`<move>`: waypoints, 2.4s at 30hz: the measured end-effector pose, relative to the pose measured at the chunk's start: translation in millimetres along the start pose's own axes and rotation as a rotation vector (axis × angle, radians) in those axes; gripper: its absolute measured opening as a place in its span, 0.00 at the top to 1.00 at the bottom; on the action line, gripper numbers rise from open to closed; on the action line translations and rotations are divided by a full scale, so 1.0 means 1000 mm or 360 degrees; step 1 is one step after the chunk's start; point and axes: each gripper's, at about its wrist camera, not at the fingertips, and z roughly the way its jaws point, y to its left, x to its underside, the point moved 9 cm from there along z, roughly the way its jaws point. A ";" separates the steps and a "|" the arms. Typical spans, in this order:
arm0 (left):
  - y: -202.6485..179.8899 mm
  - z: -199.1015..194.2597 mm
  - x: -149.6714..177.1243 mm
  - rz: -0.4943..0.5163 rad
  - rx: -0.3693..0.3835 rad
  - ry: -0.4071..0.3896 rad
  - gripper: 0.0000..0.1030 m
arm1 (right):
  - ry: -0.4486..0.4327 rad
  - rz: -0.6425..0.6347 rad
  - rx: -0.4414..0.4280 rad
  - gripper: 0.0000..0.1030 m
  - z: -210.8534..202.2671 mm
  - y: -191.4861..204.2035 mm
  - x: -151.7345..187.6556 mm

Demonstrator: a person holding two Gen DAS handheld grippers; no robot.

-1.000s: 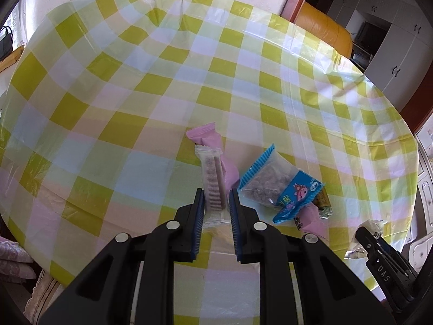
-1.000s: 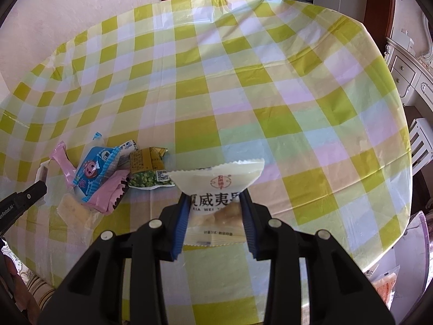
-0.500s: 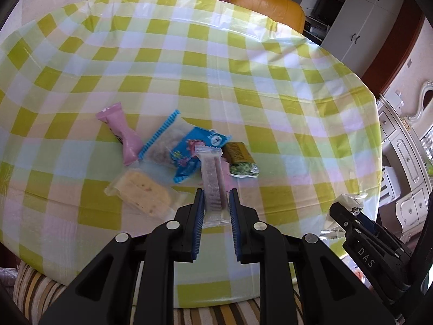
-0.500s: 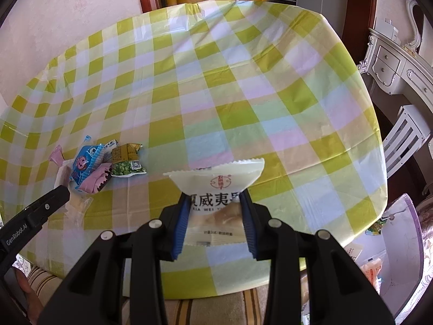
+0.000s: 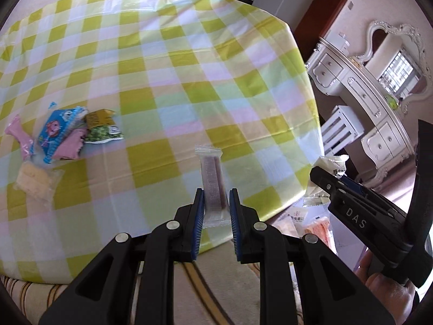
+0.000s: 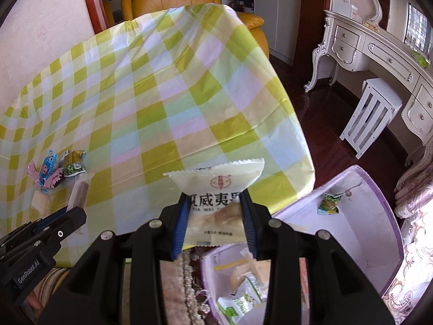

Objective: Organize snacks
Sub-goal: 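Carry both packets toward the white box, then open both tools to drop the packets into the white box, then move both tools back over the remaining snacks on the table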

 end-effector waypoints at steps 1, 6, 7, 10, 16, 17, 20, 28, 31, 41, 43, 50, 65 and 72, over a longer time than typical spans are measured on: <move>-0.010 0.004 0.002 0.0027 0.0031 0.0023 0.82 | -0.0001 0.0026 0.0021 0.64 -0.001 -0.012 0.000; -0.060 0.026 0.016 0.0149 0.0152 0.0144 0.82 | 0.0003 0.0143 0.0115 0.64 -0.003 -0.069 0.002; -0.069 0.030 0.018 0.0169 0.0172 0.0165 0.82 | 0.0006 0.0165 0.0127 0.64 -0.003 -0.078 0.003; -0.088 0.040 0.024 0.0207 0.0213 0.0217 0.82 | 0.0013 0.0220 0.0161 0.64 -0.003 -0.102 0.007; -0.123 0.064 0.031 0.0256 0.0315 0.0331 0.82 | 0.0050 0.0310 0.0195 0.64 0.004 -0.137 0.016; -0.127 0.068 0.031 0.0263 0.0320 0.0344 0.82 | 0.0052 0.0319 0.0200 0.64 0.005 -0.140 0.017; -0.141 0.079 0.033 0.0277 0.0378 0.0388 0.82 | 0.0058 0.0355 0.0220 0.64 0.007 -0.154 0.018; -0.164 0.108 0.035 0.0268 0.0435 0.0486 0.82 | 0.0109 0.0407 0.0226 0.59 0.020 -0.170 0.027; -0.168 0.115 0.034 0.0264 0.0457 0.0497 0.81 | 0.0120 0.0422 0.0226 0.59 0.023 -0.175 0.029; -0.165 0.114 0.028 0.0196 0.0488 0.0485 0.76 | 0.0094 0.0435 0.0214 0.48 0.020 -0.176 0.022; -0.161 0.110 0.026 0.0183 0.0483 0.0467 0.74 | 0.0090 0.0427 0.0211 0.47 0.018 -0.173 0.021; -0.149 0.099 0.016 0.0161 0.0462 0.0401 0.74 | 0.0069 0.0391 0.0204 0.42 0.012 -0.161 0.014; -0.063 0.061 -0.028 0.0016 0.0254 0.0134 0.67 | 0.0044 0.0215 0.0111 0.35 0.006 -0.089 -0.008; -0.013 0.039 -0.046 -0.0120 0.0186 0.0026 0.58 | 0.0050 0.0124 0.0065 0.34 0.005 -0.050 -0.012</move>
